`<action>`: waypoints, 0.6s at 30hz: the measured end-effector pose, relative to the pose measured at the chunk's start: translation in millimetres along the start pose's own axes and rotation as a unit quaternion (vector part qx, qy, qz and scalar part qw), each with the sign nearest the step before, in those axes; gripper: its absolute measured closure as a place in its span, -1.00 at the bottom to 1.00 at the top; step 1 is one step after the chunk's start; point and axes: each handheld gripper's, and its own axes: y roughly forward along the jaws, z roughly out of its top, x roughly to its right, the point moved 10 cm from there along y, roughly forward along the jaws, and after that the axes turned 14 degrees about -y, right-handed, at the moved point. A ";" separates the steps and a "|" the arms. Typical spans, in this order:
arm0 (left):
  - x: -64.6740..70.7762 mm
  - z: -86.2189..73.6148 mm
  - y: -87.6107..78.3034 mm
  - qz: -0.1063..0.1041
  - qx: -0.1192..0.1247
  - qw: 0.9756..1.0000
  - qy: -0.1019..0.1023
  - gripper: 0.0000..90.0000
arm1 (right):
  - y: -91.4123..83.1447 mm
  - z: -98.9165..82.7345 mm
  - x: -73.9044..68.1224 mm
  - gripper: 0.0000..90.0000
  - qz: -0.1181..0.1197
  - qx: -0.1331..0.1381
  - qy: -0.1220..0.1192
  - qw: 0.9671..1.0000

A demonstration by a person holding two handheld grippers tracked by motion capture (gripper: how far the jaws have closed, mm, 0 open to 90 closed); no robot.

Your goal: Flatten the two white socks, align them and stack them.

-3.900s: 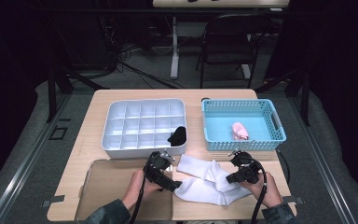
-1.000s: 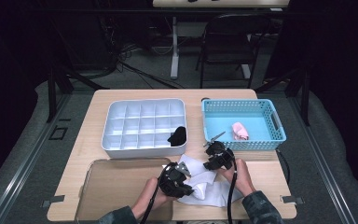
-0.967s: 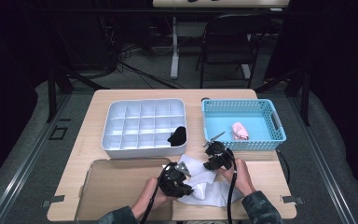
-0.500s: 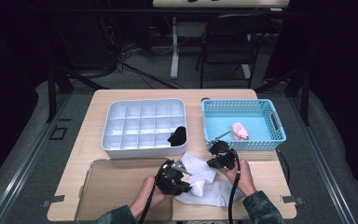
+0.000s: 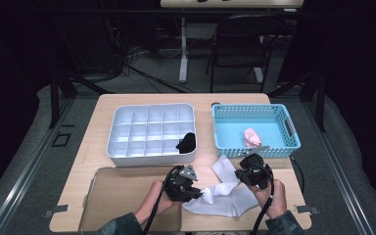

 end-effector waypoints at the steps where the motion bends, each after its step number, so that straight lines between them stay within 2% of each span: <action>1: -2.4 0.1 1.6 0.003 -0.003 1.000 0.001 0.88 | -0.3 -3.1 -1.4 0.94 -0.002 -0.004 0.000 1.000; 3: -4.7 -1.1 4.7 0.004 -0.013 1.000 -0.001 0.87 | 2.8 -12.3 -7.8 0.93 0.002 -0.016 0.002 1.000; 4: -7.0 -2.3 5.3 0.014 -0.022 1.000 0.001 0.85 | 5.6 -17.5 -11.5 0.91 0.007 -0.025 0.003 1.000; 5: -7.3 -3.7 6.7 0.015 -0.028 0.999 -0.003 0.81 | 8.4 -23.6 -14.1 0.86 0.012 -0.038 0.001 0.999; 6: -6.7 -4.7 7.4 0.013 -0.032 0.999 -0.004 0.74 | 12.0 -30.3 -17.9 0.82 0.022 -0.052 0.001 0.998; 7: -7.0 -5.5 7.4 0.015 -0.036 0.999 -0.005 0.65 | 14.1 -34.2 -19.7 0.74 0.028 -0.055 0.003 0.998; 8: -8.2 -6.2 6.9 0.025 -0.040 0.999 -0.008 0.54 | 15.0 -37.3 -19.5 0.67 0.030 -0.061 -0.001 0.998; 9: -10.5 -6.9 5.4 0.035 -0.044 0.998 -0.007 0.41 | 14.8 -38.8 -19.6 0.63 0.038 -0.058 -0.004 0.998; 10: -12.0 -7.1 3.8 0.042 -0.043 0.998 -0.010 0.25 | 12.7 -38.1 -16.7 0.56 0.036 -0.046 -0.006 0.998; 11: -13.3 -7.1 2.3 0.048 -0.041 0.998 -0.014 0.16 | 10.5 -35.4 -14.2 0.51 0.033 -0.028 -0.011 0.999; 13: -15.0 -6.4 -2.7 0.058 -0.030 0.998 -0.023 0.01 | 4.7 -31.4 -8.4 0.40 0.029 -0.018 -0.031 0.999; 15: -12.2 -6.9 -7.5 0.064 -0.024 0.997 -0.028 -0.05 | 5.3 -25.1 -2.6 0.32 0.025 -0.007 -0.042 0.999; 18: 0.0 -10.0 -9.1 0.060 -0.021 0.997 -0.034 -0.07 | 19.6 -15.6 2.4 0.22 0.027 -0.020 -0.064 0.997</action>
